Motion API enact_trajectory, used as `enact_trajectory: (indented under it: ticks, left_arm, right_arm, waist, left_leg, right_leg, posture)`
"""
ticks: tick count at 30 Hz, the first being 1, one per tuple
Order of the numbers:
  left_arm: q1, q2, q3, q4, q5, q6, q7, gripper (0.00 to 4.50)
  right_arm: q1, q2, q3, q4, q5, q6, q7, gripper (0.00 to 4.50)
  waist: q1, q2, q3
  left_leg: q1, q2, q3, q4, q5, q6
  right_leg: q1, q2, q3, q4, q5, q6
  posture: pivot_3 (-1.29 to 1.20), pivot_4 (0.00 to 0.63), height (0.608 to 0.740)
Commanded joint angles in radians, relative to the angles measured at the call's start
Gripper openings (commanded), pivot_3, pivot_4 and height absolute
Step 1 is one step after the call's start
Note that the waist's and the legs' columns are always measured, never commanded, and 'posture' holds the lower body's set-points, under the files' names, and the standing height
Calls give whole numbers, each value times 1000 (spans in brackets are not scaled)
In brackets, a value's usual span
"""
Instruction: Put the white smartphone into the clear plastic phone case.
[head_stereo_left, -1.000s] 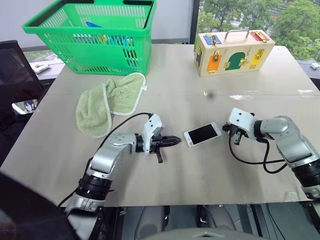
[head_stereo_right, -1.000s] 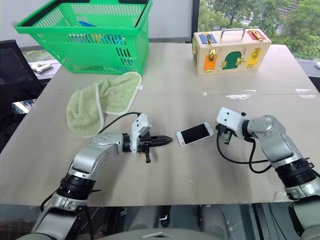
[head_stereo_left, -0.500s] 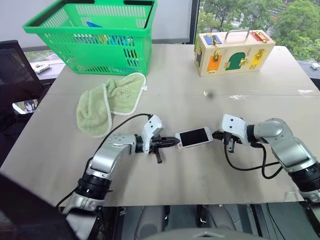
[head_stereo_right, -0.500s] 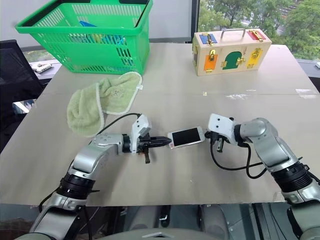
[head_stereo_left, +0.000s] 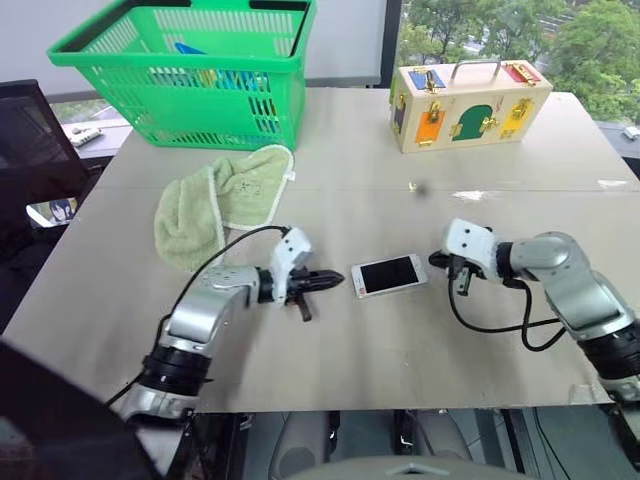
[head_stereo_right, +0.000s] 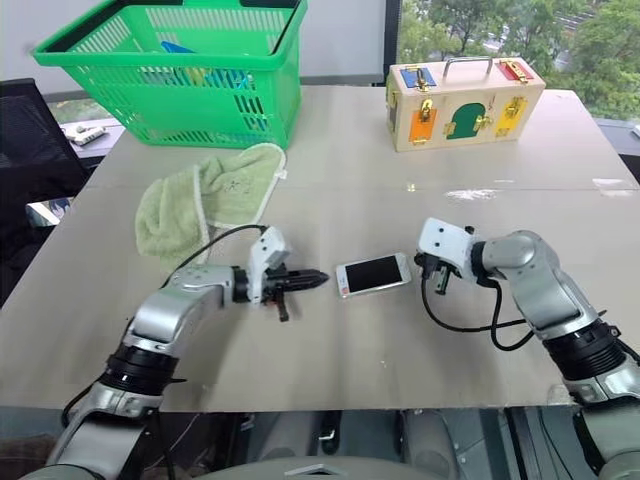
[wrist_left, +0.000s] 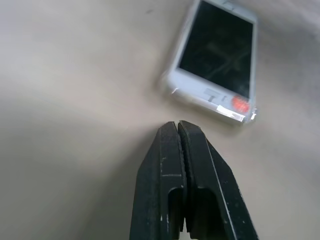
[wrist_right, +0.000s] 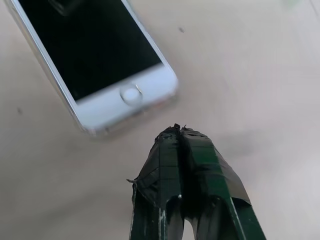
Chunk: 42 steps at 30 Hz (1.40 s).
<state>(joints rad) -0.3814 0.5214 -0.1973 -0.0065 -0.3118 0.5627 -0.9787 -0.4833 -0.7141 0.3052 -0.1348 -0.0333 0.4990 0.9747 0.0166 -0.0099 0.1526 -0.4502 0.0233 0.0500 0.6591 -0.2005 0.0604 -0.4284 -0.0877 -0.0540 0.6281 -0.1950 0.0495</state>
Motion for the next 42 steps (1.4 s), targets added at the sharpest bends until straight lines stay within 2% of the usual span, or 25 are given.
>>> enact_trajectory:
  ticks: [1,6,17,25,30,38,42]
  left_arm:
    - [-29,-18,-38,-35,29,4,20,16]
    - [-47,-33,-31,-17,30,11,23,16]
    - [-25,3,8,-5,34,3,19,16]
    - [-32,-12,-4,-15,34,12,32,16]
    - [-23,13,16,-14,33,13,28,16]
    - [-89,6,16,-115,-11,154,66,16]
    - [-81,5,11,-123,-12,166,80,16]
  right_arm:
    - [-30,12,11,-32,9,5,23,0]
    - [-14,39,13,-84,47,38,50,0]
    - [39,-28,-82,-117,65,68,22,0]
    - [19,14,-15,-145,73,79,20,0]
    - [20,-21,-55,-130,80,88,12,0]
    - [29,-2,-59,-170,131,116,5,0]
    - [35,-49,-84,-137,119,107,-3,0]
  waist:
    - [-2,0,0]
    - [-2,0,0]
    - [-2,0,0]
    - [-2,0,0]
    - [-1,0,0]
    - [-3,0,0]
    - [-1,0,0]
  left_leg:
    - [0,0,0,0,0,0]
    - [0,0,0,0,0,0]
    - [1,1,0,1,0,0]
    - [1,1,0,2,0,0]
    - [0,2,0,2,0,0]
    - [0,2,0,2,0,0]
    - [0,1,0,3,0,0]
  right_leg:
    - [0,0,0,0,0,0]
    - [0,0,0,0,0,0]
    - [0,0,0,2,0,0]
    - [0,0,0,2,0,0]
    - [0,0,0,2,0,0]
    - [0,0,0,4,-1,1]
    - [0,0,0,4,-1,1]
  posture:
    - [0,150,740]
    - [0,150,740]
    - [0,150,740]
    - [0,150,740]
    - [0,150,740]
    - [0,150,740]
    - [0,150,740]
